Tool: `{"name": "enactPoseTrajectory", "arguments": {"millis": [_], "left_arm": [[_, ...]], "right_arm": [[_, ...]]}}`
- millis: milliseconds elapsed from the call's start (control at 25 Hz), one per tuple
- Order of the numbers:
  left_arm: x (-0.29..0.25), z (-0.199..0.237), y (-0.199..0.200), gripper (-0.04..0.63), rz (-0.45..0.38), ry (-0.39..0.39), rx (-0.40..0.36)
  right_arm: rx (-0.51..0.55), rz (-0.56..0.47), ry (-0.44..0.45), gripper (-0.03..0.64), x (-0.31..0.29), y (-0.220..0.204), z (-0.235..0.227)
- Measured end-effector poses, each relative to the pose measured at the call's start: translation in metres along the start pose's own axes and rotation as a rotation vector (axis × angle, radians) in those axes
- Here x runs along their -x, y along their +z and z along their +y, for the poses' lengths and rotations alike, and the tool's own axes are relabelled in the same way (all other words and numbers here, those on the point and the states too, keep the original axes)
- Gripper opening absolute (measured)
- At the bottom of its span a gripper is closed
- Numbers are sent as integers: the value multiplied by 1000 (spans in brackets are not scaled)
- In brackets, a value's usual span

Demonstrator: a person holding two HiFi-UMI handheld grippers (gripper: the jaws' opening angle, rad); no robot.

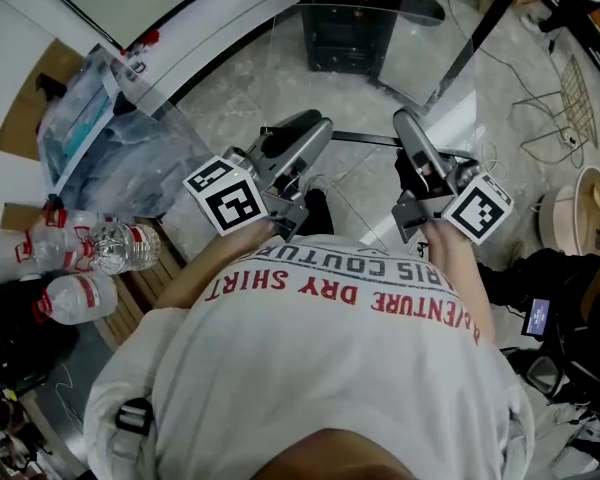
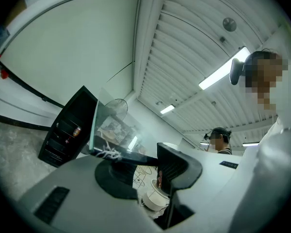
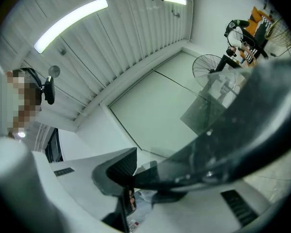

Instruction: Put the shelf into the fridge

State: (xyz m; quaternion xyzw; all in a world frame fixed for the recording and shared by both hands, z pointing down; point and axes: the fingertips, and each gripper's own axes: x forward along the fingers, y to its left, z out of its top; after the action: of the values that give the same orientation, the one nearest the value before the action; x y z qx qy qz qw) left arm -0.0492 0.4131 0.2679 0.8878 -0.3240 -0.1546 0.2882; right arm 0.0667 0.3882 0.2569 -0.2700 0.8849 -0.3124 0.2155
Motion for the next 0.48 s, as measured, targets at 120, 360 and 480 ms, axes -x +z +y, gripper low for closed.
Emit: {"name": "enactPoseTrajectory", "arguments": {"millis": [120,360,480], "left_arm": [[-10,7,-1,146,7,-11,5],[-30,28,3,146,31,-38,9],[-40,45,6,147,44,-44,25]], "right_arm": [[-1,-5,-13,97,-1,4,-11],[18,-21,-34,97,-13,12,-33],[11,-25,-48,97,-25,14,-47]]}}
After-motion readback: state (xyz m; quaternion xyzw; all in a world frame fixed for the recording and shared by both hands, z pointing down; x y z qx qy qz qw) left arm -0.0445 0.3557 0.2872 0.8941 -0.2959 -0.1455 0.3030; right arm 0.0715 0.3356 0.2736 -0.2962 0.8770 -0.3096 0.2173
